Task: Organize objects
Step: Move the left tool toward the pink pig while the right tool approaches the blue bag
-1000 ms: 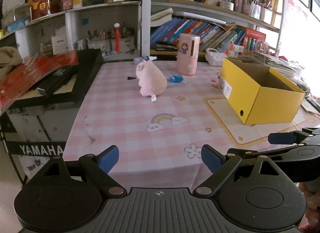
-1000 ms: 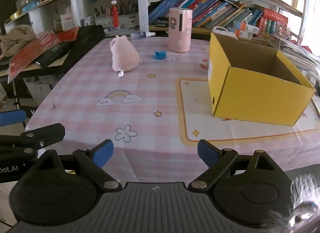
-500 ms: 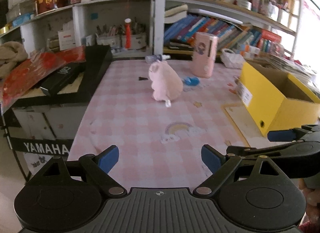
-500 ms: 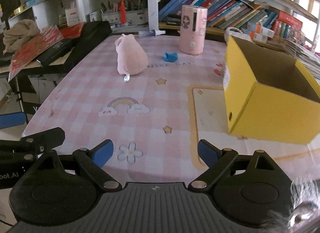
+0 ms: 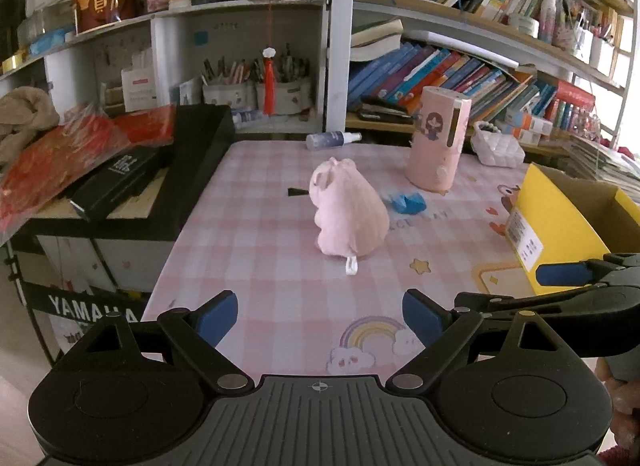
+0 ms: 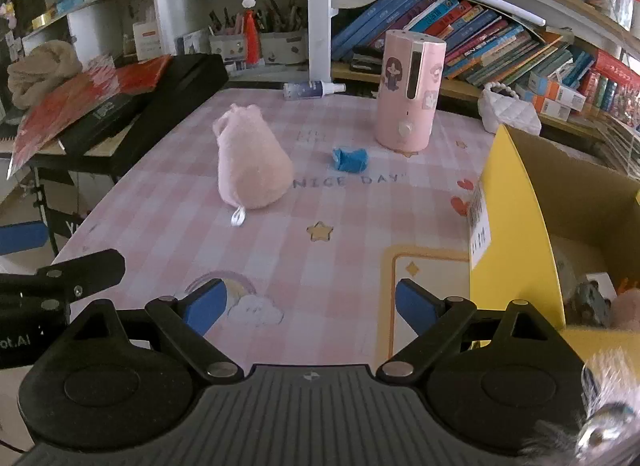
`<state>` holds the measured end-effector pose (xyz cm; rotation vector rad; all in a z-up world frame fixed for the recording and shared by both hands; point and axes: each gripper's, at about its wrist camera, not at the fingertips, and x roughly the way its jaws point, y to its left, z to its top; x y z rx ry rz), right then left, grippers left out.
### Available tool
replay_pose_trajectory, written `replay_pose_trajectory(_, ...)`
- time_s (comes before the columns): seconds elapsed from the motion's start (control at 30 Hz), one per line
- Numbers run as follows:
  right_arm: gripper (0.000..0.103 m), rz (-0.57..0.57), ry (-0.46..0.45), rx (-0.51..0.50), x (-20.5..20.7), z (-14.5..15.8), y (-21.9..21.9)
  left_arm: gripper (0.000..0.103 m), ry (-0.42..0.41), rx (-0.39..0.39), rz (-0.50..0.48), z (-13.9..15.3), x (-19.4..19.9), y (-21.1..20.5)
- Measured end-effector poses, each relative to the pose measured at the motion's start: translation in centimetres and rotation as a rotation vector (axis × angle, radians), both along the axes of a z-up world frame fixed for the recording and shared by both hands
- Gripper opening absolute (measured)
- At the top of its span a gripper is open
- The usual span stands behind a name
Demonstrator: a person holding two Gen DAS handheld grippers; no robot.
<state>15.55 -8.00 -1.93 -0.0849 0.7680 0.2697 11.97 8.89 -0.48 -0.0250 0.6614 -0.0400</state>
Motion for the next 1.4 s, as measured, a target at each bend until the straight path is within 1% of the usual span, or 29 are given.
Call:
replay_pose_trajectory(0.23,0.091,0.021,0.017,0.016,2.8,-0.4,-0.2,0.091,0.010,0.012,0.021,-0.1,2.0,-0.4)
replay_pose_trajectory(0.63,0.091,0.034,0.022,0.020,6.9,-1.2,-0.8,0.091,0.030,0.009,0.052,-0.7,6.1,-1.1)
replay_pose_trajectory(0.77,0.091,-0.005,0.000,0.035,8.6,-1.0,-1.5,0.091,0.026,0.003,0.047,-0.8,8.0,-1.4)
replay_pose_trajectory(0.93,0.090,-0.095,-0.022,0.082,11.8,-0.2,-2.6,0.091,0.030,-0.017,0.035,-1.1,11.0,-2.0)
replay_pose_trajectory(1.13,0.090,-0.130,-0.009,0.110,15.6,0.2,-2.8,0.091,0.057,-0.028,0.027,-2.7,14.5,-2.8)
replay_pose_trajectory(1.17,0.090,-0.130,-0.026,0.102,16.2,0.1,-2.6,0.091,0.065,-0.030,0.026,-3.1,15.1,-2.9)
replay_pose_trajectory(1.23,0.088,-0.123,-0.062,0.050,17.2,-0.3,-2.0,0.091,0.079,-0.031,0.027,-3.8,16.4,-3.1)
replay_pose_trajectory(1.27,0.087,-0.114,-0.062,0.032,17.8,-0.7,-1.7,0.091,0.086,-0.030,0.030,-4.2,17.0,-3.2)
replay_pose_trajectory(1.4,0.082,-0.091,-0.012,0.071,20.0,-2.0,-1.3,0.089,0.110,-0.035,0.021,-5.5,18.8,-3.5)
